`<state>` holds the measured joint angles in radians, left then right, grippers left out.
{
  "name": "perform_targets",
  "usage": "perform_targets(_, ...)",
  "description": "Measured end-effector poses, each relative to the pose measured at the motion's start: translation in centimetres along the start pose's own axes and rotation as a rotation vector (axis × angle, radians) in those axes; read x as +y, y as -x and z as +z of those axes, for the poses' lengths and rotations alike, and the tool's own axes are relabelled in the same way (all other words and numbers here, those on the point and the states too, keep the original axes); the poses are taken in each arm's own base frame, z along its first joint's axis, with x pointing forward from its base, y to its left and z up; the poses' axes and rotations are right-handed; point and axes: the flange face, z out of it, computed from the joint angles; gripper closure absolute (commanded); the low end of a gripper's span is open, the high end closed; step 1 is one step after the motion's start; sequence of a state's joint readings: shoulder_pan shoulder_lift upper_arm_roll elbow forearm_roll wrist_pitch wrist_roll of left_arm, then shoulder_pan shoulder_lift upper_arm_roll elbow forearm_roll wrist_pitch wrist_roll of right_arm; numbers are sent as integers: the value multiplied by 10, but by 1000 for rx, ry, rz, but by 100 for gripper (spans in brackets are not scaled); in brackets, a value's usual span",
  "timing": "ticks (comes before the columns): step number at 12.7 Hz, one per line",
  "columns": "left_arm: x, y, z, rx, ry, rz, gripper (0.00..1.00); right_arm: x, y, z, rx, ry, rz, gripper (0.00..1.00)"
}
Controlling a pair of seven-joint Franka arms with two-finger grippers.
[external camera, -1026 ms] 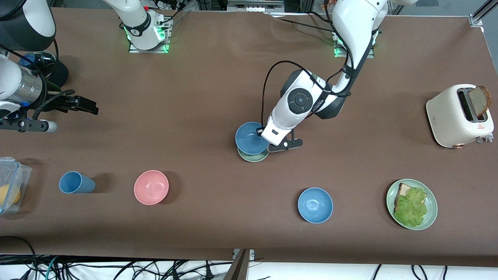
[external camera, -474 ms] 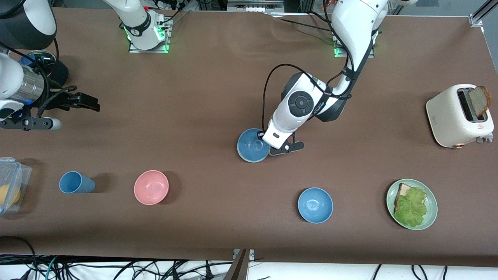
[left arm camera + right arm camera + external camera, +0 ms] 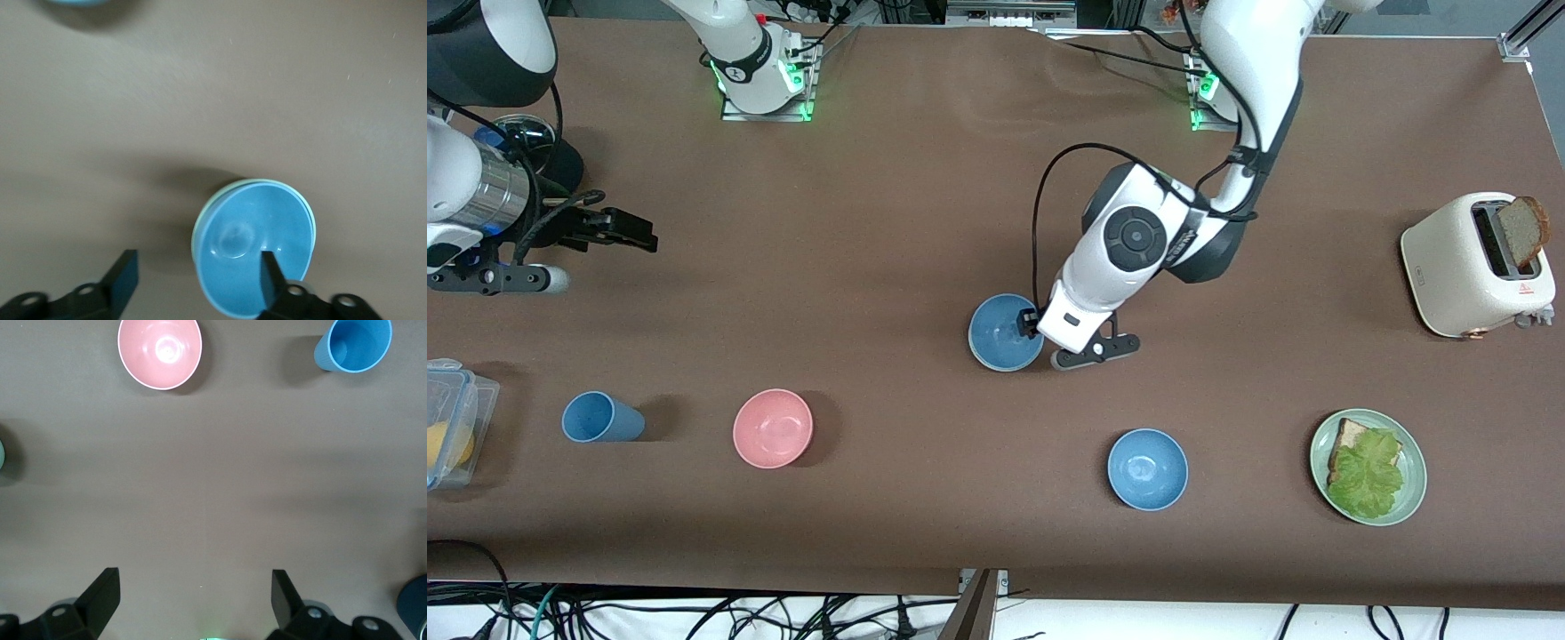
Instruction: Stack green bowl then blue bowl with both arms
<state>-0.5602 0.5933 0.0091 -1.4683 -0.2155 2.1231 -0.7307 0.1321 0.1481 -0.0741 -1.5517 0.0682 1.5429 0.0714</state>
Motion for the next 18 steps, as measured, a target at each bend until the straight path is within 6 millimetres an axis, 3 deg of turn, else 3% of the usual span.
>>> perform_targets(2,-13,-16,-50,16,6,21,0,1,0,0,1,0,1,0)
perform_targets(4,-42,-33,-101,18,4,41,0,1,0,-2,4,1,2,0)
perform_targets(10,-192,-73,-233,-30,-76,176,0,-7,-10,-16,126,46,-34,0)
perform_targets(14,-256,-77,-284,-32,-63,181,0,-12,-10,-23,164,43,-46,0)
perform_targets(16,-283,-83,-292,-40,-60,209,0,-13,-8,-26,170,42,-47,0)
perform_targets(18,-296,-85,-291,-61,-62,219,0,-8,-5,-28,172,42,-39,0)
